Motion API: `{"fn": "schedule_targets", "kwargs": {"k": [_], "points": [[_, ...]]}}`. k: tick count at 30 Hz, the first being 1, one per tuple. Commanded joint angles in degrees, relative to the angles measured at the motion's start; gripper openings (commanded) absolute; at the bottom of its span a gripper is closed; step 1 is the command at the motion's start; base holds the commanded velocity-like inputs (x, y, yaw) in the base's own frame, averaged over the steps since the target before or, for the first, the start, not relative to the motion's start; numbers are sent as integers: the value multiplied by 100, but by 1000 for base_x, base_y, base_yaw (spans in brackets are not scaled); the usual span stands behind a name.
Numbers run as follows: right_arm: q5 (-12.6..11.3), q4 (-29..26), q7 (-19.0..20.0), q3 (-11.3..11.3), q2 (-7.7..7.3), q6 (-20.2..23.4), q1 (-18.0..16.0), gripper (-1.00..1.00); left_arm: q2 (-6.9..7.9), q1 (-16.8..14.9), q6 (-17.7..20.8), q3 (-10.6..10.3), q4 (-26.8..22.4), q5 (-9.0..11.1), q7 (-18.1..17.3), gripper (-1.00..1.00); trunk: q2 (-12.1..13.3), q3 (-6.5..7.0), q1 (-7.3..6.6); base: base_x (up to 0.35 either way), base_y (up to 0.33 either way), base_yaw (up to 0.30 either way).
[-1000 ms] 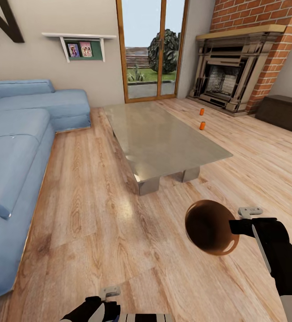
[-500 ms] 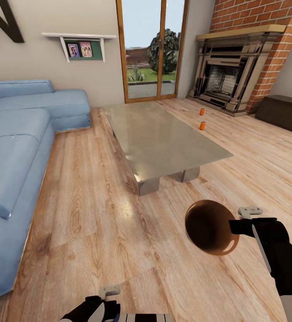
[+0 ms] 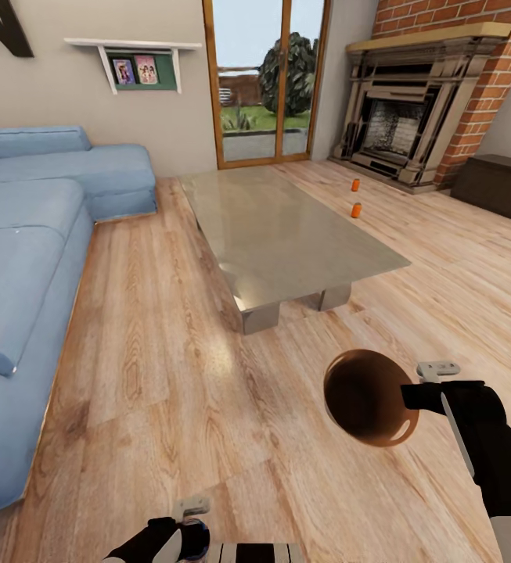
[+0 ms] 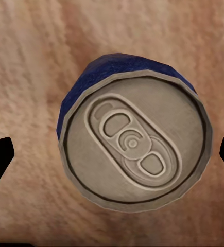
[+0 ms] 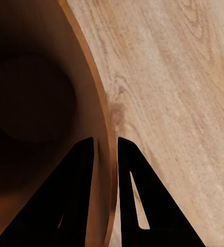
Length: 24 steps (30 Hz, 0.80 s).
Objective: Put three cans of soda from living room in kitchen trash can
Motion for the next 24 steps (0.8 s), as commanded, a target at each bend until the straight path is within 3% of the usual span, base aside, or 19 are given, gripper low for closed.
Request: {"fn": "schedule_targets", "kwargs": {"k": [1, 10, 17, 24], "points": [[-83, -3, 27, 0, 0, 6, -4, -100, 0, 0, -1, 0, 0, 1, 0, 100, -1, 0, -1, 0, 0, 0], [-83, -3, 27, 7, 0, 6, -4, -100, 1, 0, -5, 0, 0, 0, -1, 100, -1, 0, -1, 0, 0, 0], [-83, -2, 27, 9, 0, 6, -4, -100, 1, 0, -63, 2, 0, -3, 5, 100, -10, -155, 17, 0, 0, 0], [-83, -3, 27, 9, 0, 6, -4, -100, 1, 0, -117, 5, 0, -5, 6, 100, -10, -155, 17, 0, 0, 0]]}}
